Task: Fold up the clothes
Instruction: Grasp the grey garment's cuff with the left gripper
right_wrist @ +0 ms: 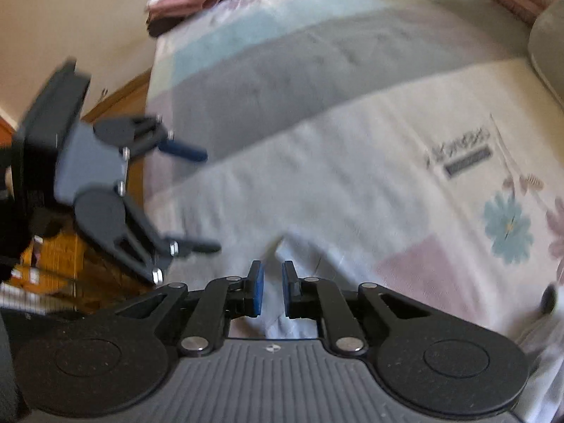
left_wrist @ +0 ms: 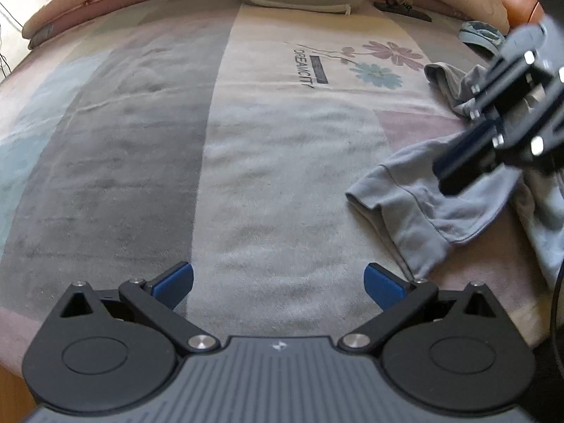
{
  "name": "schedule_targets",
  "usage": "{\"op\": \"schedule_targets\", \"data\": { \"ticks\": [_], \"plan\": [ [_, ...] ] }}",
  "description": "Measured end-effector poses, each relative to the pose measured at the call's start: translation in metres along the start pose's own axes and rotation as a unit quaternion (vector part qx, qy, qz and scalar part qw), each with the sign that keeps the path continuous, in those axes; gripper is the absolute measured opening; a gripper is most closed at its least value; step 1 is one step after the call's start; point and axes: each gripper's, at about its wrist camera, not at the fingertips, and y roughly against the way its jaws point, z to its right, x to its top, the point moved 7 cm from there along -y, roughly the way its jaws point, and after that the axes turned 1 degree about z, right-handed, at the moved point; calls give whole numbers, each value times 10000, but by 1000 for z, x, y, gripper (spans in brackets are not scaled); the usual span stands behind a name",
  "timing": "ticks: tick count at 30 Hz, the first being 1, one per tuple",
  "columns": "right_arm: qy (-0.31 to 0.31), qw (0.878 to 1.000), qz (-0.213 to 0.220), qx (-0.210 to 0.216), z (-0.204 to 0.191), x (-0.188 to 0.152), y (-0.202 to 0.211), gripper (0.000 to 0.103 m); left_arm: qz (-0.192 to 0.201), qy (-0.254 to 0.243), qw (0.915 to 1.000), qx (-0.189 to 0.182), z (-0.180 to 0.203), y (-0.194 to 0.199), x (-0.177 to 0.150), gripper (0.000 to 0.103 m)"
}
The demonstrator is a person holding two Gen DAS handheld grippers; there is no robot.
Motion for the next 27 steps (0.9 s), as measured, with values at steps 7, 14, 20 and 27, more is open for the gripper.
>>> {"op": "schedule_targets", "data": {
  "ticks": [7, 14, 20, 27],
  "plan": [
    [-900, 9919, 871, -203, 25, -25, 56, 24, 103, 194, 9973, -705, 30, 2, 6, 102],
    [-1666, 9700, 1728, -381, 36, -70, 93, 37, 129, 760, 9806, -1801, 64, -7, 13, 102],
    [-2360, 9453, 2233, -308, 45, -107, 101, 38, 202, 1918, 9508, -2426, 52, -25, 18, 102],
    [-2668, 9277, 2597, -293, 54, -130, 115, 42, 567, 2801, 9144, -2866, 40, -45, 40, 102]
  ]
}}
